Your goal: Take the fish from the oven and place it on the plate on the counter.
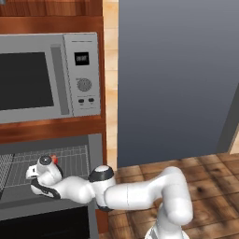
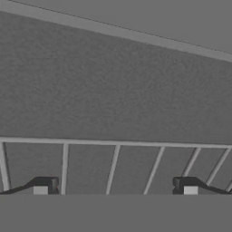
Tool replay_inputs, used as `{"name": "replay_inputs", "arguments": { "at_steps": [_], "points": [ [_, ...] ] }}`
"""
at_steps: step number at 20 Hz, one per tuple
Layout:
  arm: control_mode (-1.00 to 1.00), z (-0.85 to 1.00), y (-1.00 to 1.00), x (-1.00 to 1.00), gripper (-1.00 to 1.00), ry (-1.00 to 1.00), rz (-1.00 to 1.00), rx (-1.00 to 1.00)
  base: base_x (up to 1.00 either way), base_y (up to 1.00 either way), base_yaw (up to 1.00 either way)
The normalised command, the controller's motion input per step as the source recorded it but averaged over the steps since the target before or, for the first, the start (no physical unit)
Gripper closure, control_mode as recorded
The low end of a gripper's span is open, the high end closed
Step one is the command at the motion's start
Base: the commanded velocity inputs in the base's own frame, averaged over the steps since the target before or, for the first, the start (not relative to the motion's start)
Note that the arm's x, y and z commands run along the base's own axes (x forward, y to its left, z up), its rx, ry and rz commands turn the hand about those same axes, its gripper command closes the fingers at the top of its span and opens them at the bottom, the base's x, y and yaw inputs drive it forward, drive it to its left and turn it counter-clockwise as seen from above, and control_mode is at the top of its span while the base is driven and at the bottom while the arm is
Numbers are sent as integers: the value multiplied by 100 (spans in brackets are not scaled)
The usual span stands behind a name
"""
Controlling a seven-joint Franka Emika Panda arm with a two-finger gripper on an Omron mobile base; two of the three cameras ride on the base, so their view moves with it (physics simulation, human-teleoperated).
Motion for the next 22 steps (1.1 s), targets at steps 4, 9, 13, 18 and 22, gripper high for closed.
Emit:
{"name": "replay_inputs", "arguments": {
  "at_steps": [4, 9, 13, 18, 22],
  "points": [
    [-100, -100, 25, -41, -100, 4, -16, -30, 0, 0, 0],
    [-100, -100, 34, -36, -100, 7, -24, -26, 0, 0, 0],
    [-100, -100, 41, -50, -100, 6, -29, -24, 0, 0, 0],
    [-100, -100, 33, -59, -100, 6, -29, -27, 0, 0, 0],
    [-100, -100, 35, -69, -100, 10, -21, -28, 0, 0, 0]
  ]
}}
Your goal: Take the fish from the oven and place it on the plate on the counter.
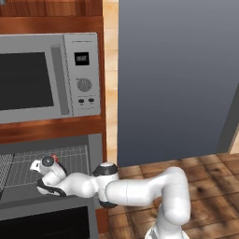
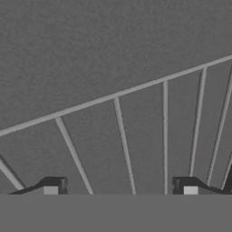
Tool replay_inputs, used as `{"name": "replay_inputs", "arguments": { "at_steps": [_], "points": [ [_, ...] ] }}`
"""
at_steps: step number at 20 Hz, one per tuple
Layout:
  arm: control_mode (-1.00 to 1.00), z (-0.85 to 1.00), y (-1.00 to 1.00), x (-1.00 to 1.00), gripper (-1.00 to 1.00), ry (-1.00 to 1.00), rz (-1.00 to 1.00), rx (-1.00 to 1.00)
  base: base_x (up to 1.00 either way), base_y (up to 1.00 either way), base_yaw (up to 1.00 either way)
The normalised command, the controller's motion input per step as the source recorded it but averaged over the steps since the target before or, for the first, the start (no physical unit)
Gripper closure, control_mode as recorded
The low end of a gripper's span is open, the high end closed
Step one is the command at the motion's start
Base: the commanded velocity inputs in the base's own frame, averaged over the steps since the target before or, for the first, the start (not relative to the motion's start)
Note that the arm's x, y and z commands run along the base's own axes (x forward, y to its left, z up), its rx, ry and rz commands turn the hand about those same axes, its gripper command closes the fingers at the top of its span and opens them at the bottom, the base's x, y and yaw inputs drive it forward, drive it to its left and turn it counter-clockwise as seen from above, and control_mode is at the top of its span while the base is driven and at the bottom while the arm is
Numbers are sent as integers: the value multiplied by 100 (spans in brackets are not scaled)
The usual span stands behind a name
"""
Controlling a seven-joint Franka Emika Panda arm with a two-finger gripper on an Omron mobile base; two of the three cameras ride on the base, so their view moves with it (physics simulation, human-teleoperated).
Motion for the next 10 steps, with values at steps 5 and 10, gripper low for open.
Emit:
{"name": "replay_inputs", "arguments": {
  "at_steps": [5, 10],
  "points": [
    [-100, -100, 28, -72, -100, 15, -16, -30, 0, 0, 0],
    [-100, -100, 32, -86, -100, 20, -7, -33, 0, 0, 0]
  ]
}}
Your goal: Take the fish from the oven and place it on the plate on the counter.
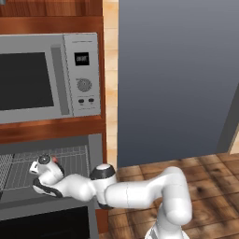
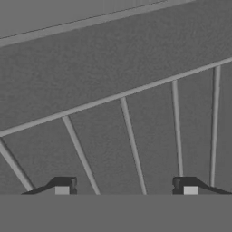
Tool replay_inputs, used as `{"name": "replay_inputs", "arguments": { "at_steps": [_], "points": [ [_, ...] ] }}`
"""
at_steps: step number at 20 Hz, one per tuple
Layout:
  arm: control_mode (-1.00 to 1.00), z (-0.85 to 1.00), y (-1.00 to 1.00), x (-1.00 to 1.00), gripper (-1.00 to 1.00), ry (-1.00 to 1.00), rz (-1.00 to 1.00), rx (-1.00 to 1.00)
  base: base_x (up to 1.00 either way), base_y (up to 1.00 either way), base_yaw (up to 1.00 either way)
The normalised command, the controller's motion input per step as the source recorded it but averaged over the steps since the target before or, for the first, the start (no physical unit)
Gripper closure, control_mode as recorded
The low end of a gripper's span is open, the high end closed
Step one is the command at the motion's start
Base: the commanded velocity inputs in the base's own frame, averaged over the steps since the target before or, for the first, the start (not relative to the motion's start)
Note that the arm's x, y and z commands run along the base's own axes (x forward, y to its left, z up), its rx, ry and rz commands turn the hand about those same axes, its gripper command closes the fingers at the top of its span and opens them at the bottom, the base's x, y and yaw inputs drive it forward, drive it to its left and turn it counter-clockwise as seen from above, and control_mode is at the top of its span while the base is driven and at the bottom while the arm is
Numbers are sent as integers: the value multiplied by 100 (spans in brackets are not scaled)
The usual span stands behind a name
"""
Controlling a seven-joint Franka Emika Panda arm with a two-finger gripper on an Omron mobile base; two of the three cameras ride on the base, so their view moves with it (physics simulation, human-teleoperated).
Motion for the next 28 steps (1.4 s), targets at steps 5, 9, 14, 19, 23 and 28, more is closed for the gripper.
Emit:
{"name": "replay_inputs", "arguments": {
  "at_steps": [5, 9, 14, 19, 23, 28],
  "points": [
    [-100, -100, 32, -99, -100, 24, -5, -32, 0, 0, 0],
    [-100, -100, 28, -100, -100, 24, -3, -31, 0, 0, 0],
    [-100, -100, 24, -100, -100, 22, -4, -31, 0, 0, 0],
    [-100, -100, 20, -100, -100, 20, -5, -28, 0, 0, 0],
    [-100, -100, 16, -100, -100, 21, -5, -25, 0, 0, 0],
    [-100, -100, 7, -100, -100, 23, -4, -22, 0, 0, 0]
  ]
}}
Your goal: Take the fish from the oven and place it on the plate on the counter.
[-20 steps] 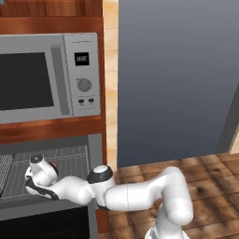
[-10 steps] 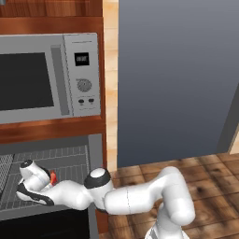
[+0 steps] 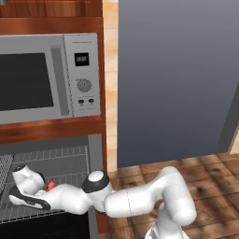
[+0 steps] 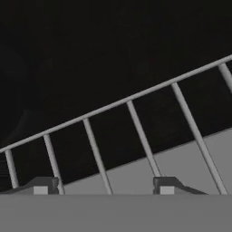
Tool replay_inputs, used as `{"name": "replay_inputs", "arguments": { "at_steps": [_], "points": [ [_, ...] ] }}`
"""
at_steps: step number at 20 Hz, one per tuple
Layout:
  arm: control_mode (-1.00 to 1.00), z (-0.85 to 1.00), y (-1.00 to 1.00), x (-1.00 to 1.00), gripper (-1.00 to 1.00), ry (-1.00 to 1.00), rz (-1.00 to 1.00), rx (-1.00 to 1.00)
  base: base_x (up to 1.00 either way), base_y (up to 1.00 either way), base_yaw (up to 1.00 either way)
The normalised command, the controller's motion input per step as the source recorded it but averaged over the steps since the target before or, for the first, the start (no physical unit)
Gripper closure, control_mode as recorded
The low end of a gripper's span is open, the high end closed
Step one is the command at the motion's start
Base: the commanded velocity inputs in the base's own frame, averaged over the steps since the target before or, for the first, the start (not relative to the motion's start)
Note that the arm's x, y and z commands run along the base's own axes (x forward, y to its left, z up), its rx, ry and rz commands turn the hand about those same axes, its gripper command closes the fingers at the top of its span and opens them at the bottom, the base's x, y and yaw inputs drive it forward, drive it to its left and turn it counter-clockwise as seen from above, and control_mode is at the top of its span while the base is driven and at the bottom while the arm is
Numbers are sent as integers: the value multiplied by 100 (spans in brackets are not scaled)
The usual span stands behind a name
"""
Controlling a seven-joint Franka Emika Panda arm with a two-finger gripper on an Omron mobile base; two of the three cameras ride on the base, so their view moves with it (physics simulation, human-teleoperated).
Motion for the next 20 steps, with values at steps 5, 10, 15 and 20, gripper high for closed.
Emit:
{"name": "replay_inputs", "arguments": {
  "at_steps": [5, 10, 15, 20],
  "points": [
    [-100, -100, 0, -100, -100, 22, -4, -18, 0, 0, 0],
    [-100, -12, 0, -58, -100, 2, -19, -1, 0, 0, 0],
    [-100, 48, -11, -75, -100, -9, -39, 0, 0, 0, 0],
    [-100, 16, -18, -75, -100, -16, -48, 0, 0, 0, 0]
  ]
}}
